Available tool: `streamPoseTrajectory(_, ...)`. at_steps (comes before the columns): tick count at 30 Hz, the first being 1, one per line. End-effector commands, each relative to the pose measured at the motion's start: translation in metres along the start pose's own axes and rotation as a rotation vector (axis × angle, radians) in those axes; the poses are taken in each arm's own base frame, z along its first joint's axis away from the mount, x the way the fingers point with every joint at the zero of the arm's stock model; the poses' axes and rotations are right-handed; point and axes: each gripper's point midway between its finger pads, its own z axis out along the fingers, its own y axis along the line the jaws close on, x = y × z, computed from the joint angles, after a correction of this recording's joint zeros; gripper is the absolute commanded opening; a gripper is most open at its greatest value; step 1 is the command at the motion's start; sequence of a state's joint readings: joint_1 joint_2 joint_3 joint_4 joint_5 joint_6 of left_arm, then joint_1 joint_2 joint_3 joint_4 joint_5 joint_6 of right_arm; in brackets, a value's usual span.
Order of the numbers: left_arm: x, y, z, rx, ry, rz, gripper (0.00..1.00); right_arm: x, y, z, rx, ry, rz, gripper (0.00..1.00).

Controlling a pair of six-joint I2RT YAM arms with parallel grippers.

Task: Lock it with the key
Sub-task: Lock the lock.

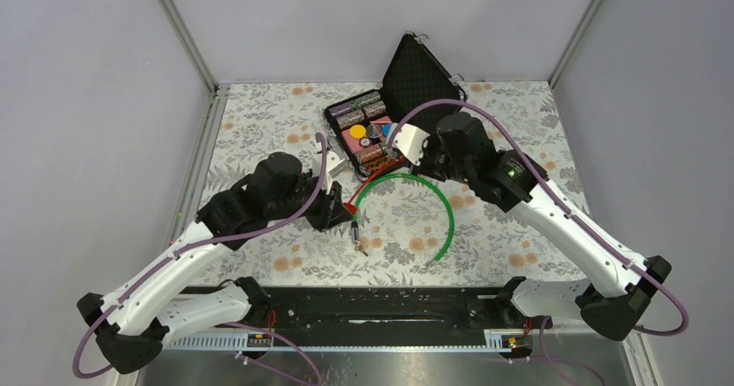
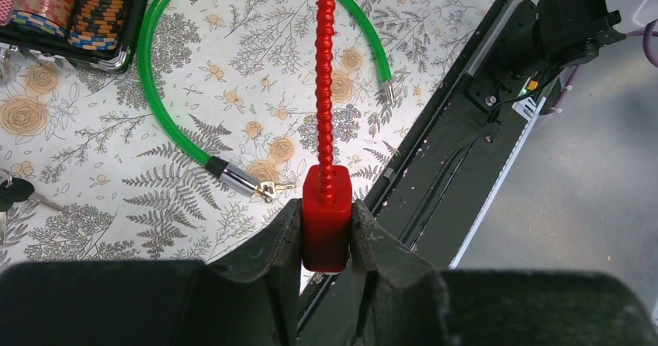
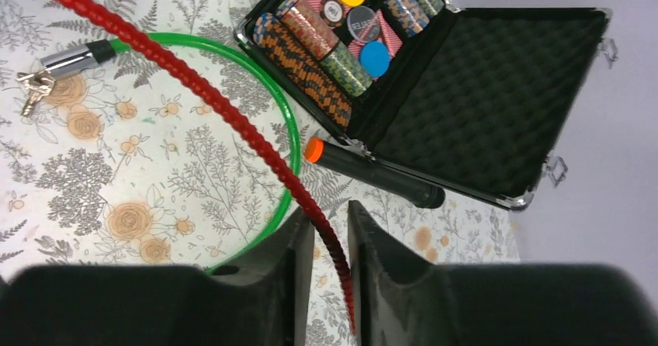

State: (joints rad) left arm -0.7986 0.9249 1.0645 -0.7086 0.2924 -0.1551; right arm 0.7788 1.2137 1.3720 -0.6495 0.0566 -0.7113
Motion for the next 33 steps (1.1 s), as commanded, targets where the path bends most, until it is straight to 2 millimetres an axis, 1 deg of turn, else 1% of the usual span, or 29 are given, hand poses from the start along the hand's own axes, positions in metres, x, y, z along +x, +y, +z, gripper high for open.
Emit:
streamPoseTrajectory(1, -0.030, -0.009, -0.009, 0.027, -0.120, 0.038, 0.00, -0.015, 0.000, -0.010, -0.038, -0.029, 0.068, 0.20)
streamPoseTrajectory(2, -0.032, -0.009, -0.009, 0.022, -0.130, 0.034, 0.00, -0.016, 0.006, -0.011, -0.071, -0.030, 0.095, 0.11)
streamPoseTrajectory(3, -0.036, -0.008, -0.009, 0.016, -0.149, 0.029, 0.00, -0.017, 0.009, -0.012, -0.080, -0.036, 0.129, 0.01)
streamPoseTrajectory(6, -0.045, -0.008, -0.006, 0.018, -0.209, 0.003, 0.00, -0.025, 0.022, -0.013, -0.129, -0.069, 0.252, 0.00)
streamPoseTrajectory(9, -0.056, -0.010, 0.000, 0.040, -0.280, -0.028, 0.00, -0.045, 0.034, -0.012, -0.178, -0.174, 0.409, 0.00)
streamPoseTrajectory(11, -0.062, -0.013, 0.005, 0.068, -0.327, -0.046, 0.00, -0.065, 0.038, -0.012, -0.197, -0.290, 0.537, 0.00)
streamPoseTrajectory(13, -0.068, -0.017, 0.007, 0.100, -0.386, -0.049, 0.00, -0.088, 0.038, -0.015, -0.215, -0.440, 0.690, 0.00)
streamPoseTrajectory(14, -0.071, -0.018, 0.007, 0.113, -0.422, -0.044, 0.00, -0.101, 0.036, -0.018, -0.227, -0.534, 0.780, 0.00)
streamPoseTrajectory(15, -0.073, -0.020, 0.006, 0.131, -0.461, -0.030, 0.00, -0.118, 0.034, -0.025, -0.261, -0.649, 0.848, 0.00)
streamPoseTrajectory(16, -0.074, -0.022, 0.005, 0.147, -0.499, -0.013, 0.00, -0.125, 0.041, -0.026, -0.320, -0.726, 0.926, 0.00)
streamPoseTrajectory(17, -0.083, -0.024, -0.002, 0.161, -0.574, 0.013, 0.00, -0.136, 0.040, -0.034, -0.358, -0.823, 0.967, 0.00)
streamPoseTrajectory(19, -0.084, -0.027, -0.008, 0.178, -0.647, 0.048, 0.00, -0.152, 0.033, -0.051, -0.400, -0.979, 1.007, 0.00)
streamPoseTrajectory(20, -0.084, -0.028, -0.011, 0.188, -0.675, 0.068, 0.00, -0.154, 0.034, -0.052, -0.418, -1.001, 1.024, 0.00)
streamPoseTrajectory(22, -0.082, -0.034, -0.015, 0.225, -0.713, 0.101, 0.00, -0.163, 0.033, -0.059, -0.436, -1.077, 1.020, 0.00)
streamPoseTrajectory(24, -0.080, -0.038, -0.015, 0.251, -0.720, 0.117, 0.00, -0.168, 0.036, -0.060, -0.459, -1.113, 1.017, 0.00)
streamPoseTrajectory(29, -0.077, -0.040, -0.008, 0.270, -0.685, 0.132, 0.00, -0.176, 0.035, -0.065, -0.507, -1.180, 1.061, 0.00)
streamPoseTrajectory(33, -0.077, -0.043, -0.008, 0.285, -0.686, 0.137, 0.00, -0.179, 0.036, -0.065, -0.496, -1.198, 1.055, 0.00)
